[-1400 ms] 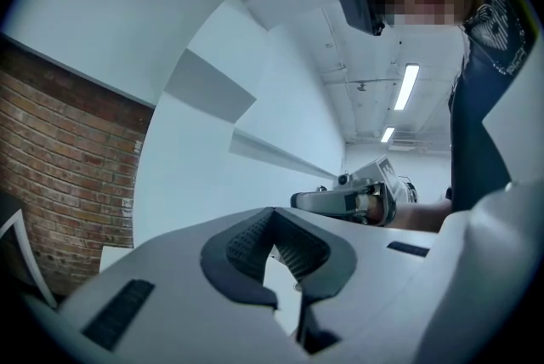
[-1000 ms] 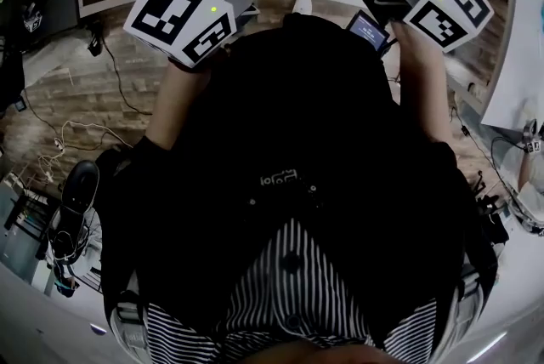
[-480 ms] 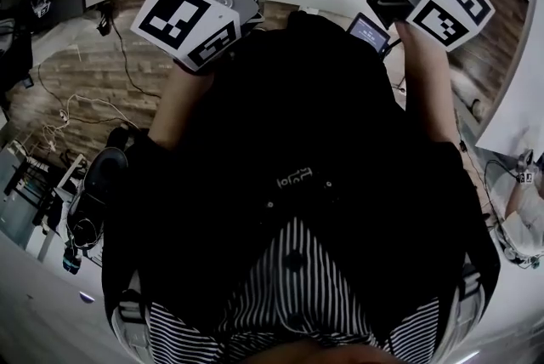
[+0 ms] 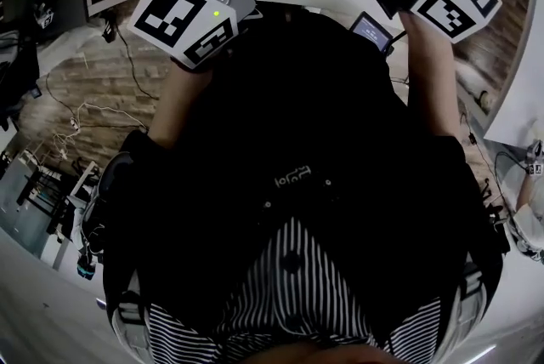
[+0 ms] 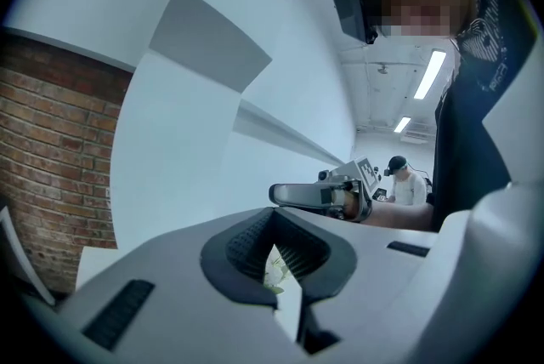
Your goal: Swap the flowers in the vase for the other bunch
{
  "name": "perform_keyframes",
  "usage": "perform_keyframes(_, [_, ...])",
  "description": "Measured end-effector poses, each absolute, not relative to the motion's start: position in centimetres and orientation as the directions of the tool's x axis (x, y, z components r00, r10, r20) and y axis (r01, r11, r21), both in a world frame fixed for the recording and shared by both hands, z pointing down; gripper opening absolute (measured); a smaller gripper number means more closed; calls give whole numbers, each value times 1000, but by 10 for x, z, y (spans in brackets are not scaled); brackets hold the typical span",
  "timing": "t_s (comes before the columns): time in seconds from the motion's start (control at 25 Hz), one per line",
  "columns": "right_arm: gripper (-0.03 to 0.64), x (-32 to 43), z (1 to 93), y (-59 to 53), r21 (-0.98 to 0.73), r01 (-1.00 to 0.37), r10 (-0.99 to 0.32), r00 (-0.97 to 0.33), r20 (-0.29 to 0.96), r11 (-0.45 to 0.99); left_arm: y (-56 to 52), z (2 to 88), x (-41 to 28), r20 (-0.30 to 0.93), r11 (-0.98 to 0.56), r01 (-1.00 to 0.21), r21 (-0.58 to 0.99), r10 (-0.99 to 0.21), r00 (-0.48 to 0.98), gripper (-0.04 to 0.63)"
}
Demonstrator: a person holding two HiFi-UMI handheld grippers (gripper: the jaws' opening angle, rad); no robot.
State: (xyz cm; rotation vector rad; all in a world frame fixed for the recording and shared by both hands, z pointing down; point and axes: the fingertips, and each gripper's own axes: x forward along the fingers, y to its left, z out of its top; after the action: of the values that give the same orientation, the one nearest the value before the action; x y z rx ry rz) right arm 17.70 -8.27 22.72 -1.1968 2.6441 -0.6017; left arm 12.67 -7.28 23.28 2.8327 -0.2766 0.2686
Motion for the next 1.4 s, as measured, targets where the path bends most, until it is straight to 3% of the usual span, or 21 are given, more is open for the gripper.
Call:
perform_keyframes(0.36, [5, 206, 225, -75, -410, -798, -870, -493, 24, 441, -96, 221, 149, 174, -975, -30, 222, 9, 985, 6])
perform_keyframes(0.64, [5, 209, 222, -76, -398, -833, -900, -434, 39, 384, -96, 217, 164, 157, -970, 57, 236, 96, 983, 6])
perform_keyframes(1.4, [5, 188, 248, -83, -397, -867, -920, -373, 118, 301, -104, 250, 134, 146, -935, 62, 349, 120, 982, 6])
